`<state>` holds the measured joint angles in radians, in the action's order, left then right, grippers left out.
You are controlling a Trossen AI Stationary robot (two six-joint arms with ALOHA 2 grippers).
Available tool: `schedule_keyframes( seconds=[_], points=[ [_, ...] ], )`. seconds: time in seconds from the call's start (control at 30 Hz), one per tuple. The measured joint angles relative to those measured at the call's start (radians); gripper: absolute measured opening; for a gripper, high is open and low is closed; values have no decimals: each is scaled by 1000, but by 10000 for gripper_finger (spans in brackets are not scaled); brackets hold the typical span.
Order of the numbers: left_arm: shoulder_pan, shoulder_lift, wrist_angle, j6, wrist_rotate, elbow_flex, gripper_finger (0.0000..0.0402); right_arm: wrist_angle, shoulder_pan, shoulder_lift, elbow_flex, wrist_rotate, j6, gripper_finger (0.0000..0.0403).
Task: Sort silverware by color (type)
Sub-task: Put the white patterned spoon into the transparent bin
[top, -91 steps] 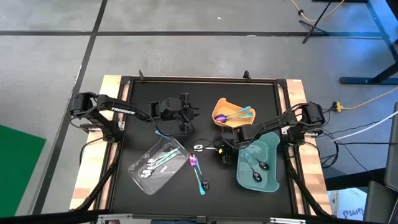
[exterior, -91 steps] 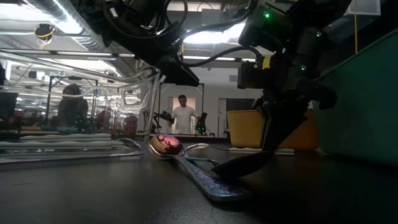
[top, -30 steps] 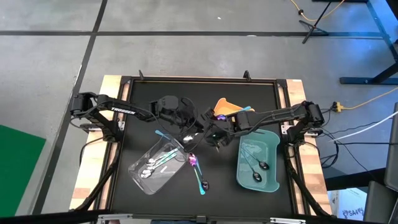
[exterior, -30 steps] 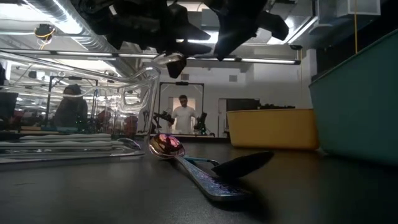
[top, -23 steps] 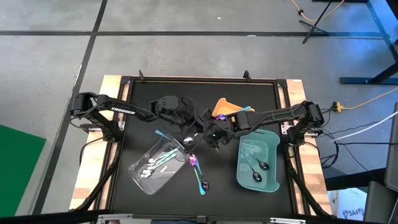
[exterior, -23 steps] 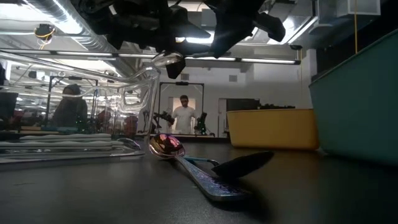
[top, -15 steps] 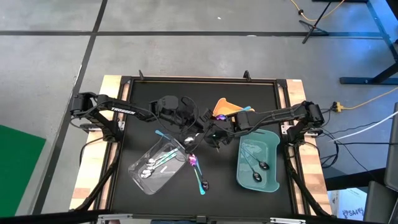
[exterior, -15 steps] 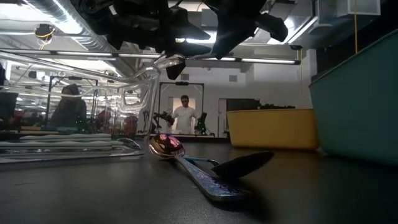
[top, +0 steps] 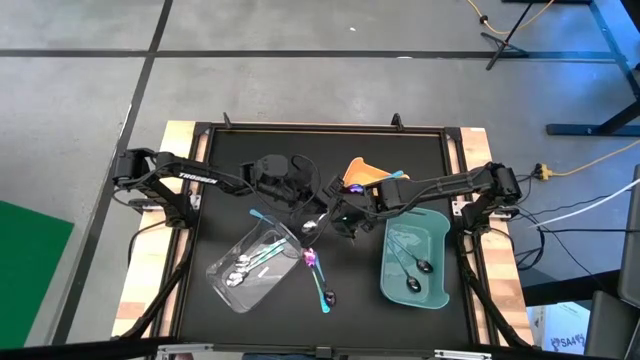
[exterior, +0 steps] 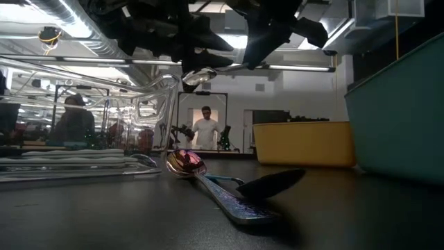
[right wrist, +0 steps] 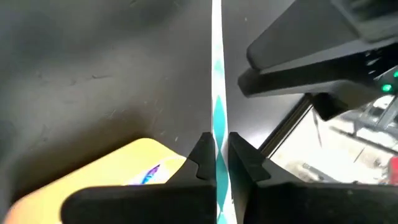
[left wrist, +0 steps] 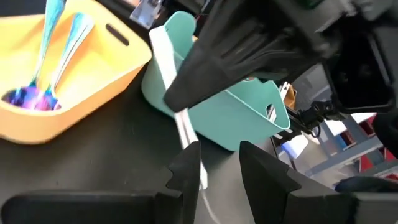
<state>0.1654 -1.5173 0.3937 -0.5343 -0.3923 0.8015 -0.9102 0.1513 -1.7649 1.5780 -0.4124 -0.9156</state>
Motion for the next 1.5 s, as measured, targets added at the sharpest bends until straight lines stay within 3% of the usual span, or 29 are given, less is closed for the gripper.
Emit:
schedule_keyframes(
  seconds=[0.33,0.8,1.23,1.5],
  points=[
    [-1,0,-20,-15,13,0,106,12,-1,0,0,11,-65,5],
    [0,0,-19,-66,19,0,105,157,-1,0,0,2,-220,5],
    [0,-1,-23,-67,39,0,26,152,-1,0,0,-2,-220,5],
    [0,-1,-22,-68,38,0,27,152,-1,0,0,1,-220,5]
  ],
)
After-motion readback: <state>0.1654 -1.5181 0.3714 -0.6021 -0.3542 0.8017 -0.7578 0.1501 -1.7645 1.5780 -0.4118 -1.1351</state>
